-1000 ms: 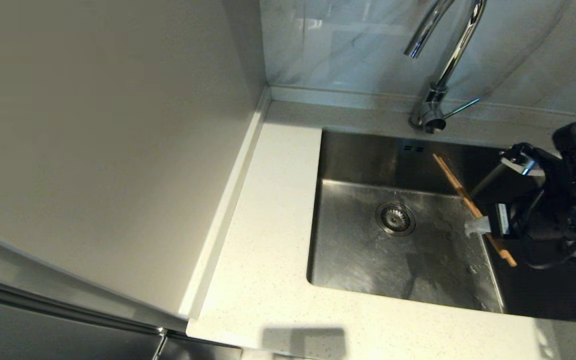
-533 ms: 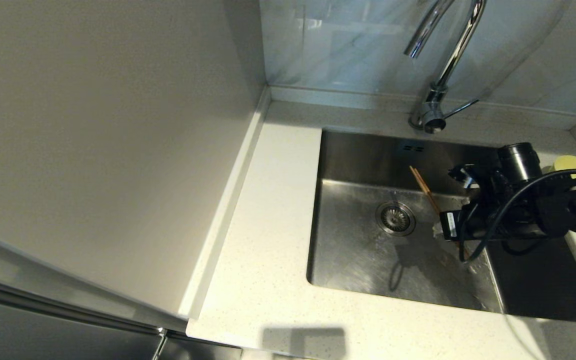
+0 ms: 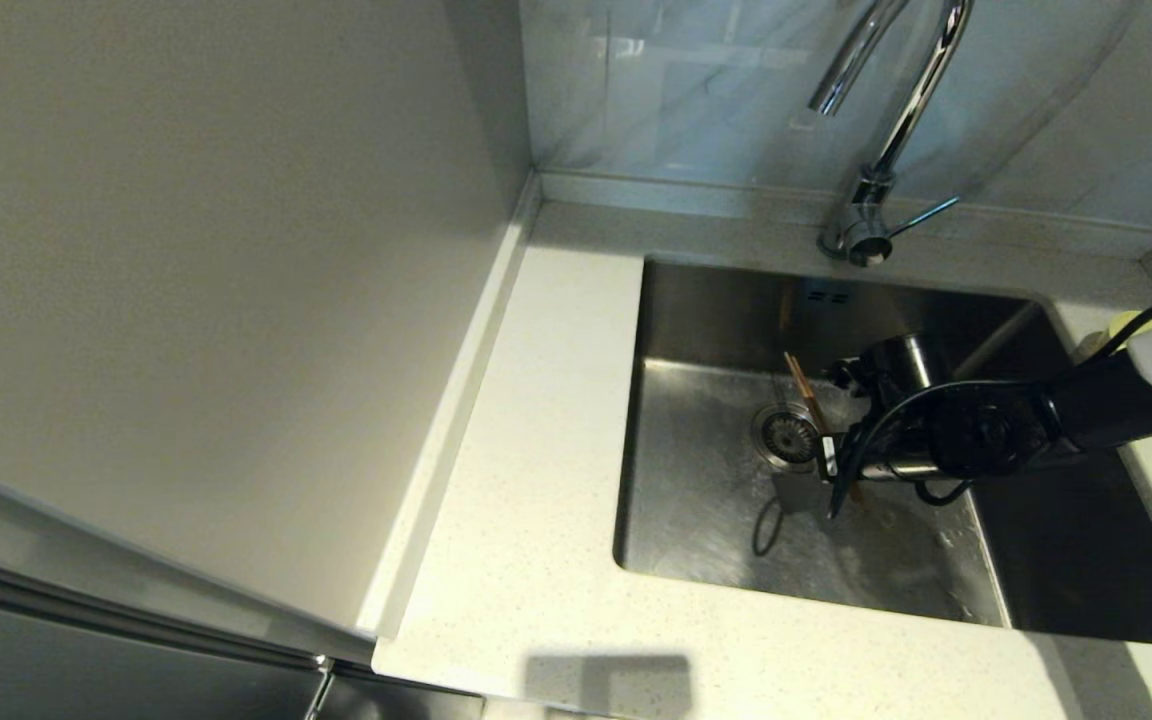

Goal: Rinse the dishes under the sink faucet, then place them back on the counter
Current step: Put the chopsticks into the sink

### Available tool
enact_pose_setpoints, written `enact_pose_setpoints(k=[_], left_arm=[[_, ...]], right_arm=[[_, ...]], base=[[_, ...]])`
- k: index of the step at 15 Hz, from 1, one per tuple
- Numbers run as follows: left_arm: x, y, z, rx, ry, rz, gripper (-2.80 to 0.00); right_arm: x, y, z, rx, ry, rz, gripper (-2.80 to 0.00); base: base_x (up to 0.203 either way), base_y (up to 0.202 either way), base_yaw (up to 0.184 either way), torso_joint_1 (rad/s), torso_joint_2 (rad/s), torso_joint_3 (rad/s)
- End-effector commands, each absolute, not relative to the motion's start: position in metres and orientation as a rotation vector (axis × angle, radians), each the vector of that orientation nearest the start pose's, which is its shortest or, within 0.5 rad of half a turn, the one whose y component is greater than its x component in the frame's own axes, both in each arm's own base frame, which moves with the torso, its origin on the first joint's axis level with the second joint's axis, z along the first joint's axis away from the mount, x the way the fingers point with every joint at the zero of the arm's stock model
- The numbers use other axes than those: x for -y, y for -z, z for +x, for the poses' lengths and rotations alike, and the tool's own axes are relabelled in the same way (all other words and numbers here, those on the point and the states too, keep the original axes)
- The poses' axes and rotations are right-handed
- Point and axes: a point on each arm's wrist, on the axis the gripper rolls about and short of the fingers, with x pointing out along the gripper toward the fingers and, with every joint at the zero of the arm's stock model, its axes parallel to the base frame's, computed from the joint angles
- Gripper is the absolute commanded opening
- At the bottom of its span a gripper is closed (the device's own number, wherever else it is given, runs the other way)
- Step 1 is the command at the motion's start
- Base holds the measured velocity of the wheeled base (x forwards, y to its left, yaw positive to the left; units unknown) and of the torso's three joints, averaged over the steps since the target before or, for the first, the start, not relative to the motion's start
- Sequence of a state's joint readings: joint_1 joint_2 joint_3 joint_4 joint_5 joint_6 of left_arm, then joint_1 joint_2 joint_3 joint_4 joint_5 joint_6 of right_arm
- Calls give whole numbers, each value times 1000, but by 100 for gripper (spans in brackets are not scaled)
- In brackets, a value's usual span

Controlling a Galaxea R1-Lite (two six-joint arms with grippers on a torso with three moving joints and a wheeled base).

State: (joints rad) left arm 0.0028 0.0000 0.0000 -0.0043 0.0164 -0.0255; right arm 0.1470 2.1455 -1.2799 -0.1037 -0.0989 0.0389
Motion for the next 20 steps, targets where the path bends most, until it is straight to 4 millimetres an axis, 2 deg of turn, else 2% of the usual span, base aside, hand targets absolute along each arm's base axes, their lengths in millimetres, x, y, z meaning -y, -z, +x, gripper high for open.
enact_pose_setpoints(k=[1,6,9,11,12,13,18,20], left_arm=[[0,-76,-23,8,-20,-26,-280],[0,-76,-23,8,-20,-26,-280],[0,-76,-23,8,-20,-26,-280],[0,-76,-23,8,-20,-26,-280],[0,-76,-23,8,-20,-26,-280],[0,-76,-23,8,-20,-26,-280],[0,-76,-23,8,-20,-26,-280],[0,-76,-23,8,-20,-26,-280]], right_arm=[[-60,-59,421,-815,-27,-63,-280],[-55,-25,442,-814,-12,-51,-280],[-56,-22,452,-791,-6,-47,-280],[-55,-31,450,-775,-4,-39,-280],[-55,-38,448,-766,-1,-29,-188],[-53,-46,445,-758,4,-19,0],[-43,-77,429,-721,17,3,0],[-38,-102,421,-670,24,13,0]], base=[[0,0,0,0,0,0],[0,0,0,0,0,0],[0,0,0,0,0,0],[0,0,0,0,0,0],[0,0,0,0,0,0],[0,0,0,0,0,0],[0,0,0,0,0,0],[0,0,0,0,0,0]])
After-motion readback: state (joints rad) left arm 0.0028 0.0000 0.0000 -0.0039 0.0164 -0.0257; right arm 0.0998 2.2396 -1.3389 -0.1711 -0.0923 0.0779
